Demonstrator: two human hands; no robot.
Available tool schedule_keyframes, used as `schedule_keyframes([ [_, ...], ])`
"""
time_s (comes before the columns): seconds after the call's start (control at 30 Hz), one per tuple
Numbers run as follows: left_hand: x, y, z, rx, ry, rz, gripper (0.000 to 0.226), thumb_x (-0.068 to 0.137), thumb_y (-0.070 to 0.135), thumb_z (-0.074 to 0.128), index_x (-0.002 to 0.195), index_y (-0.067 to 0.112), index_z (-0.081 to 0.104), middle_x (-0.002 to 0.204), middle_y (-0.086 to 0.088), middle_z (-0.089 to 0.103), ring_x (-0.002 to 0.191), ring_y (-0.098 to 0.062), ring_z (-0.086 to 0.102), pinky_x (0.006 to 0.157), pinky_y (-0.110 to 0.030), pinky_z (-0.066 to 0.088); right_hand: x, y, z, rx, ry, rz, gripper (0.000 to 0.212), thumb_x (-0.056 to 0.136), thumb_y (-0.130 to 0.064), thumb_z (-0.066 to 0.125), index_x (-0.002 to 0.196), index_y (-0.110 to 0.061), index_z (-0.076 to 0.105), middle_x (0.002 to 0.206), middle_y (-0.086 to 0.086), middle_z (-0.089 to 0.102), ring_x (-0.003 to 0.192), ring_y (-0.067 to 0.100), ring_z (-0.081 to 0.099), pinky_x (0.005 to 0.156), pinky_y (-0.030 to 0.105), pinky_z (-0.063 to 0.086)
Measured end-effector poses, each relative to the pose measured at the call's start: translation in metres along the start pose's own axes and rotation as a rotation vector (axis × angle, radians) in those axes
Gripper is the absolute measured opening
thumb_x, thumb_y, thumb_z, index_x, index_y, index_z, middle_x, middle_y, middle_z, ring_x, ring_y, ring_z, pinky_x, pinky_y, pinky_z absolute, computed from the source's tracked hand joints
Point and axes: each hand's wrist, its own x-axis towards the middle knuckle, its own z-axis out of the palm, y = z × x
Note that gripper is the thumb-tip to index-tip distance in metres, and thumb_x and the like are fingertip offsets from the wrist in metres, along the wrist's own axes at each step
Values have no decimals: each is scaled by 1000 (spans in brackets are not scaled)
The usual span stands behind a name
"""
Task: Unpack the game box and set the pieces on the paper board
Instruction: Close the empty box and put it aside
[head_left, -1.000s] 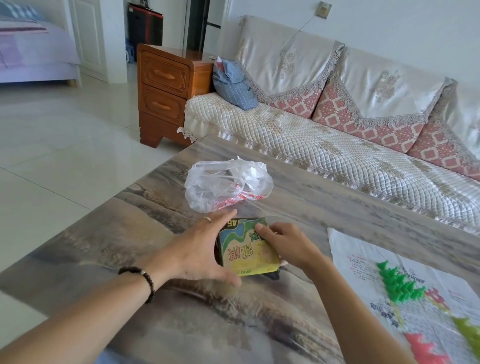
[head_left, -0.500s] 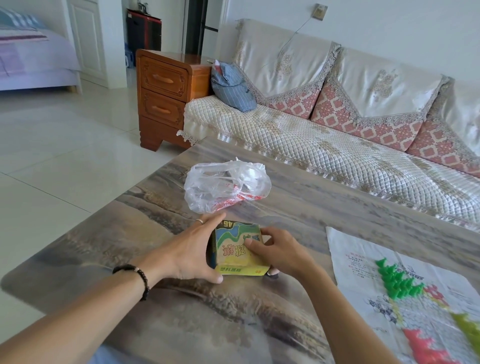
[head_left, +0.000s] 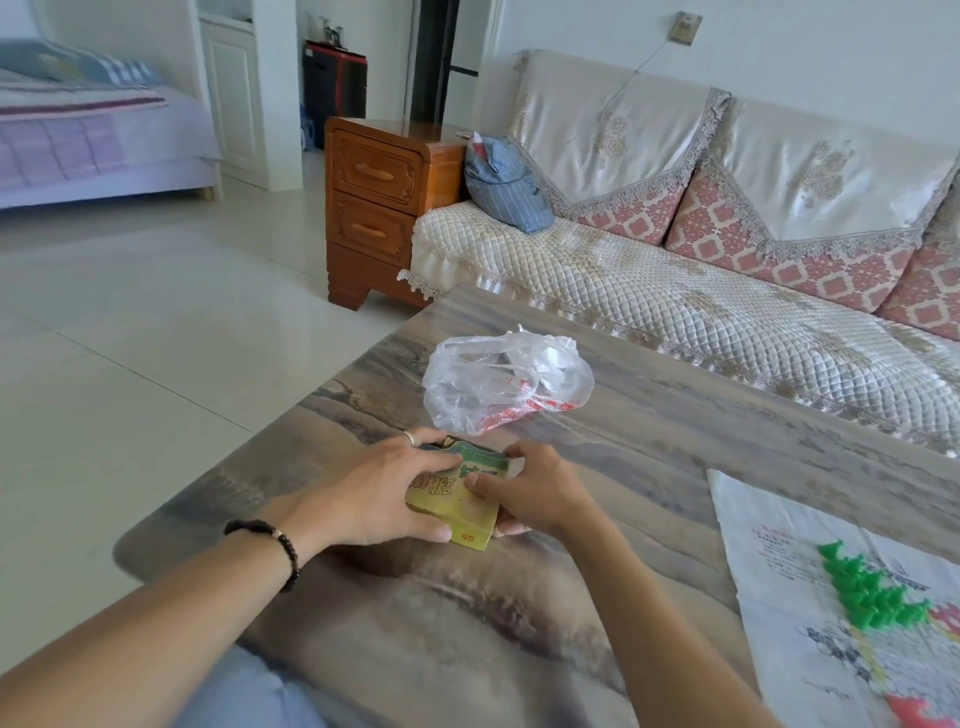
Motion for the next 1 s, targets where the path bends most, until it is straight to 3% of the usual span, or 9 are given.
schedule_keyframes([
  [0.07, -14, -18, -15, 37, 14, -58, 74, 78, 51, 71, 143, 36, 42, 152, 16, 24, 133, -8, 37, 104, -26, 36, 10, -17, 24, 35, 10, -41, 29, 81, -23, 75, 92, -19, 49, 89, 13, 69, 63, 24, 72, 62, 39, 61],
  [0.33, -24, -72, -47, 81, 80, -194, 63, 86, 38, 68, 143, 33, 42, 154, 9, 29, 134, -14, 41, 107, -31, 35, 60, -54, 84, 12, 97, -76, 30, 79, -31, 73, 84, -16, 47, 89, 13, 70, 78, 30, 71, 75, 45, 59],
  [0.43, -18, -78, -51, 45, 58, -194, 65, 86, 36, 69, 144, 32, 41, 154, 8, 28, 134, -14, 40, 107, -30, 34, 59, -58, 78, -58, 122, -106, 20, 80, -30, 67, 88, -12, 62, 84, 11, 72, 77, 28, 70, 74, 42, 59],
  [0.53, -4, -72, -58, -40, 80, -172, 77, 83, 44, 70, 148, 32, 32, 155, 7, 24, 136, -12, 34, 107, -30, 34, 48, -59, 53, -156, 289, -214, 19, 80, -27, 57, 75, -12, 67, 66, 3, 68, 63, 21, 65, 63, 33, 55],
  [0.63, 21, -52, -63, -90, 168, -119, 79, 84, 54, 63, 150, 35, 24, 155, 8, 23, 140, -11, 28, 111, -36, 32, 44, -57, 14, -158, 494, -248, 35, 82, -27, 54, 56, -7, 44, 49, 2, 43, 49, 18, 38, 50, 28, 37],
  [0.73, 55, -25, -58, -66, 167, -36, 80, 83, 56, 62, 149, 39, 21, 153, 5, 26, 140, -16, 28, 108, -42, 36, 51, -47, -30, -162, 677, -216, 39, 84, -27, 52, 53, -12, 36, 47, -2, 33, 50, 18, 31, 48, 29, 29],
  [0.83, 92, -7, -40, 18, 107, -55, 89, 79, 59, 64, 150, 40, 14, 156, -2, 16, 143, -26, 17, 108, -49, 33, 73, -32, -70, -226, 719, -154, 32, 85, -28, 50, 63, -5, 50, 56, 5, 49, 57, 21, 43, 53, 30, 36],
  [0.9, 116, -3, -29, 137, 43, -104, 99, 73, 71, 61, 150, 42, 5, 160, -2, 4, 145, -31, 4, 111, -58, 25, 95, -21, -93, -302, 680, -117, 26, 87, -34, 50, 78, -12, 60, 74, 4, 64, 73, 23, 57, 63, 33, 44],
  [1.0, 145, -6, -18, 223, -49, -132, 96, 71, 74, 58, 147, 45, 9, 161, -2, -4, 145, -36, -3, 111, -62, 15, 137, -10, -118, -422, 637, -98, 29, 91, -39, 50, 108, -18, 60, 107, 4, 64, 100, 27, 58, 77, 33, 44],
])
